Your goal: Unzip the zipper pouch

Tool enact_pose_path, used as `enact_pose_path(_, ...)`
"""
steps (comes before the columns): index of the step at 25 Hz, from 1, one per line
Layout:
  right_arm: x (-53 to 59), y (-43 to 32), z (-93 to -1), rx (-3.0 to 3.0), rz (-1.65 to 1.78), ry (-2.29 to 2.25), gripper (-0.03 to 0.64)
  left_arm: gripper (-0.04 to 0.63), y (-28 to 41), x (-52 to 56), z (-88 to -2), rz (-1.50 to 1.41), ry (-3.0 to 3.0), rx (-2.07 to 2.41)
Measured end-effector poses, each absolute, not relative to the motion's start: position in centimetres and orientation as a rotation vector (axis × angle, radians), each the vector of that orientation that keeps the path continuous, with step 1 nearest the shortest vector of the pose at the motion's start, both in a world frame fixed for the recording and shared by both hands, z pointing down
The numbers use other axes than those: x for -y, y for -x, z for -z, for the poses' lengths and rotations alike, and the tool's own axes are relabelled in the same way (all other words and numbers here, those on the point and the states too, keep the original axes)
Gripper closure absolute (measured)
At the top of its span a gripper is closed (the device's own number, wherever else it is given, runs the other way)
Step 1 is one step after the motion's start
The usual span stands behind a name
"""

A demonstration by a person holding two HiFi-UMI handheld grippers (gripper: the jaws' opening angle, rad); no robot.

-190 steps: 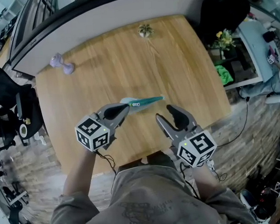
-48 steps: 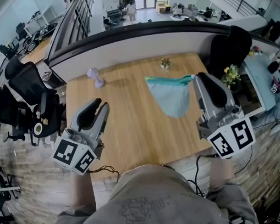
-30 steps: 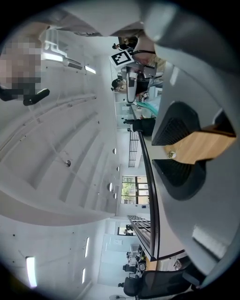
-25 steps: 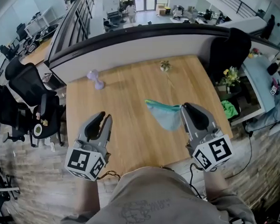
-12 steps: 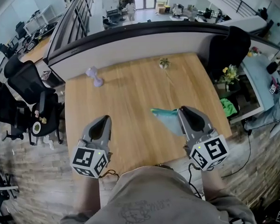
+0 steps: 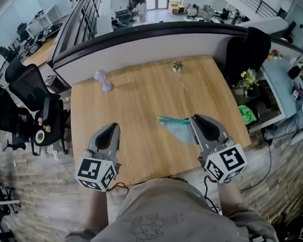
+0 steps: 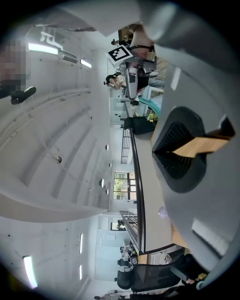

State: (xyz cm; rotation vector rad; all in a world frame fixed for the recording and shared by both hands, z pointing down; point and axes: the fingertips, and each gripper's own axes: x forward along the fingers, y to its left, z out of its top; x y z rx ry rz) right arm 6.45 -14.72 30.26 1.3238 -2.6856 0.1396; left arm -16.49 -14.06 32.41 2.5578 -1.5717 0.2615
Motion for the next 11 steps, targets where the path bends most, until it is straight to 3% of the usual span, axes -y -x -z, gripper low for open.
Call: enact_pose_path(11, 13.78, -5.87, -30.26, 2.684, -0.129, -1.302, 0.571, 0.594, 16.96, 13.14, -32.16, -0.252, -2.558, 1.578)
